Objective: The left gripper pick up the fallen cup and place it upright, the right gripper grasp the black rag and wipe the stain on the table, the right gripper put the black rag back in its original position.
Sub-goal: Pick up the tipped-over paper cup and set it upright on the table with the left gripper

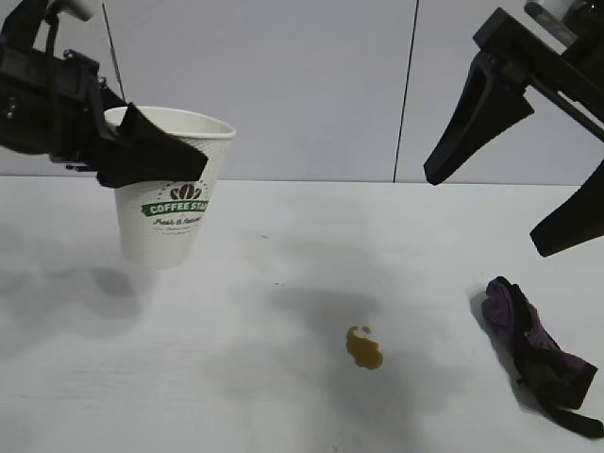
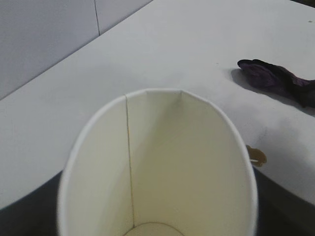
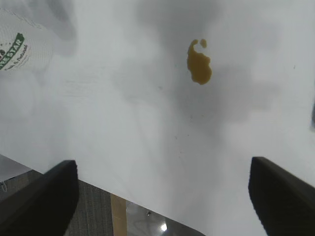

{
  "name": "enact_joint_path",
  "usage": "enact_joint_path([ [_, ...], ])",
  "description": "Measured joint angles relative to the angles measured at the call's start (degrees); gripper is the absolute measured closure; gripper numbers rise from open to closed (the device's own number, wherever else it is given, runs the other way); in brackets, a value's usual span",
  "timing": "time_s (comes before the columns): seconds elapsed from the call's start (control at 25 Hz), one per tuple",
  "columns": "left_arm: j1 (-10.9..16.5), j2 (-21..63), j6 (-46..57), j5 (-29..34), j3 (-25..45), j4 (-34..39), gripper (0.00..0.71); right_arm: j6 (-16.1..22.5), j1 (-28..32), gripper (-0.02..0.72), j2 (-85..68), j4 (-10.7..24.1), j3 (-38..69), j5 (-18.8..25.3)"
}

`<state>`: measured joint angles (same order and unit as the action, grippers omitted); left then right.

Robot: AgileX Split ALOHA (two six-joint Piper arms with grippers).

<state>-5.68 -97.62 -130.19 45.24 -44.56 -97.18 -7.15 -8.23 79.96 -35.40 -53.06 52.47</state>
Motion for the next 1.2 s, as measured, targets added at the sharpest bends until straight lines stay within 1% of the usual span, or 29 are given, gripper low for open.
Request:
enact_joint_path([
  [0.28,0.25,-8.28,-3.96,3.46,0.0,-0.06,0.203,0.0,0.0,0.054,0.0,0.0,0.0,0.0],
  [0.48,0.25,-11.56,-8.15,5.71,0.0,-0.11,0.203,0.0,0.0,0.054,0.0,0.0,0.0,0.0],
  [0.72,0.25,-12.22,-9.67,7.79,0.0,-0.11,0.203,0.0,0.0,0.054,0.0,0.44,0.0,-0.19],
  [1.04,0.25,-12.22,-10.13,6.27,0.0,-0.11,0.203,0.0,0.0,0.054,0.0,0.49,0.0,-0.64],
  [1.2,0.25,-12.22,-15.21,6.39,0.0,-0.11,0.203,0.0,0.0,0.054,0.0,0.49,0.0,-1.04],
])
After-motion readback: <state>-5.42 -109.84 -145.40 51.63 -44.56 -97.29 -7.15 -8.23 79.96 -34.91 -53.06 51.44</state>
